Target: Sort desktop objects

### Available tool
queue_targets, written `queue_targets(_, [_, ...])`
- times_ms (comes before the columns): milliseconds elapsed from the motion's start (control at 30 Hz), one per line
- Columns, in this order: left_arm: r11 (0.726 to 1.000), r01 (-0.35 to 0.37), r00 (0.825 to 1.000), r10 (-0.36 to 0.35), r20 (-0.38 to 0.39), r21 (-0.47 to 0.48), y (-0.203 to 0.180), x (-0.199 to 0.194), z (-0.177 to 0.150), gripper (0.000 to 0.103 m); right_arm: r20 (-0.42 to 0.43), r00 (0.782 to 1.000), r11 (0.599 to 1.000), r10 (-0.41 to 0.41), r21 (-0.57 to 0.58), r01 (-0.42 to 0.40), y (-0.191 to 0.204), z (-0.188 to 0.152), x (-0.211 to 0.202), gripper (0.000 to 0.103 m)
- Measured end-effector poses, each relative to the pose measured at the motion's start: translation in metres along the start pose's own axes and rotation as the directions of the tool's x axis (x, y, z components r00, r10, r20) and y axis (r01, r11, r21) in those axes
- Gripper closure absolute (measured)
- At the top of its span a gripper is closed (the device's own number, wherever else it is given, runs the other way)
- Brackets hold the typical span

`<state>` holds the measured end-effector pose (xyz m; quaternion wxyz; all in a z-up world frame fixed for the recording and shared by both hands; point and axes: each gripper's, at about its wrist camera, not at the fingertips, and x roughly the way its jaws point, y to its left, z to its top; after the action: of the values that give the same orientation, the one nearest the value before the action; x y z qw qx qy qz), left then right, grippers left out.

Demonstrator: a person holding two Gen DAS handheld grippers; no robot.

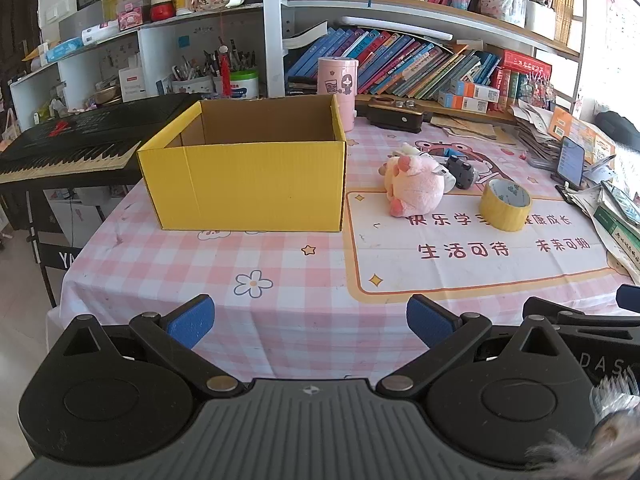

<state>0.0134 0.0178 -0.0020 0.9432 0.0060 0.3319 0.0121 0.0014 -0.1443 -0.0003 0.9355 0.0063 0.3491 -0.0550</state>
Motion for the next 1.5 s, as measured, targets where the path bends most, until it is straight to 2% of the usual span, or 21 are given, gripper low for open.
queue_targets(600, [1.000,0.005,1.000,-0.005,0.003,0.011,0.003,0.003,0.004,0.000,0.004,1.000,1.000,0.001,0.010,-0.001,0.000,0.002,0.004,0.000])
queue_targets(800, [1.000,-0.004,1.000,0.004,-0.007,0.017,-0.007,0.012,0.011,0.000,-0.007,1.000,1.000,0.011,0.012,-0.011,-0.009,0.007,0.015,0.000])
queue_targets(1100, [1.000,-0.012,0.999,0.013,-0.040,0.025,-0.045,0.033,0.022,0.000,-0.042,0.999,1.000,0.021,0.015,-0.020,-0.041,0.018,0.038,0.000])
queue_targets(1233, [1.000,0.007,0.997,-0.006,-0.071,0.015,-0.066,0.047,0.027,0.000,-0.073,0.997,1.000,0.021,0.018,-0.020,-0.063,0.025,0.053,0.000])
queue_targets(1500, [0.999,0.031,0.996,-0.028,-0.089,0.025,-0.127,0.082,0.045,0.000,-0.096,0.995,1.000,0.015,0.028,-0.012,-0.118,0.043,0.087,0.000])
